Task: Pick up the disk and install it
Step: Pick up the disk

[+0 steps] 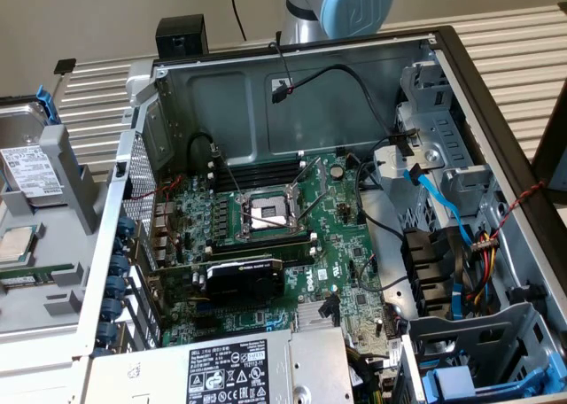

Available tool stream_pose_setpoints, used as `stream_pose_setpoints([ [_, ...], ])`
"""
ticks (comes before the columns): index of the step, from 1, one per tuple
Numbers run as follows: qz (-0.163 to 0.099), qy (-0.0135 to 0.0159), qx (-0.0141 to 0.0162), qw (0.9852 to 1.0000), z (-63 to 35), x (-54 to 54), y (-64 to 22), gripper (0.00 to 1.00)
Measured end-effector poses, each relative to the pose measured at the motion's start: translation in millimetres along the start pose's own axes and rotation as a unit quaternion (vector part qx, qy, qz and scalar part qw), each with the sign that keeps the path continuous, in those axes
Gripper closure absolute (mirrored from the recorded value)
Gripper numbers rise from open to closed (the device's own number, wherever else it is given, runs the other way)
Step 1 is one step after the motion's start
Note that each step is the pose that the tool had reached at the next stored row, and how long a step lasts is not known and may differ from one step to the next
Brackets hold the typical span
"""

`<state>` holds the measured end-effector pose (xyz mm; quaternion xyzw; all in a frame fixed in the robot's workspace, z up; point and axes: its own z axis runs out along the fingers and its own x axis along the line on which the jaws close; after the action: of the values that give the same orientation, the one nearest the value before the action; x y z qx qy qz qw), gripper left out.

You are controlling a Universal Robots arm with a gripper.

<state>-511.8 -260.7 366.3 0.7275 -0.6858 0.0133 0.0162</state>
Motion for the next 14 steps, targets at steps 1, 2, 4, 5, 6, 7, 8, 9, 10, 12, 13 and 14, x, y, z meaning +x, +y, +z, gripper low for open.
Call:
stream_pose_setpoints([
  [1, 0.000, 0.0000, -0.0001, 1.0000, 1.9, 2.1, -0.3, 0.34],
  [2, 0.000, 0.0000, -0.0001, 1.0000, 3.4, 3.4, -1.2, 0.34],
  [4, 0.000, 0.0000, 0.0000, 1.0000, 6.8, 4.2, -3.5, 0.34],
  [5, 0.000, 0.0000, -0.0001, 1.0000, 8.5, 4.3, -4.8, 0.34],
  [6, 0.000, 0.0000, -0.0001, 1.0000, 10.4, 4.3, -6.1, 0.34],
  [7, 0.000, 0.0000, -0.0003, 1.0000, 12.0, 4.3, -7.3, 0.34],
  [8, 0.000, 0.0000, -0.0003, 1.0000, 13.6, 4.3, -8.1, 0.34],
  [9, 0.000, 0.0000, -0.0006, 1.0000, 14.9, 4.3, -8.7, 0.34],
  [10, 0.000, 0.0000, -0.0008, 1.0000, 16.5, 4.3, -9.3, 0.34],
  [12, 0.000, -0.0001, -0.0011, 1.0000, 20.0, 4.1, -10.1, 0.34],
  [13, 0.000, -0.0001, -0.0012, 1.0000, 21.8, 4.1, -10.3, 0.34],
  [14, 0.000, -0.0003, -0.0013, 1.0000, 23.6, 4.0, -10.5, 0.34],
])
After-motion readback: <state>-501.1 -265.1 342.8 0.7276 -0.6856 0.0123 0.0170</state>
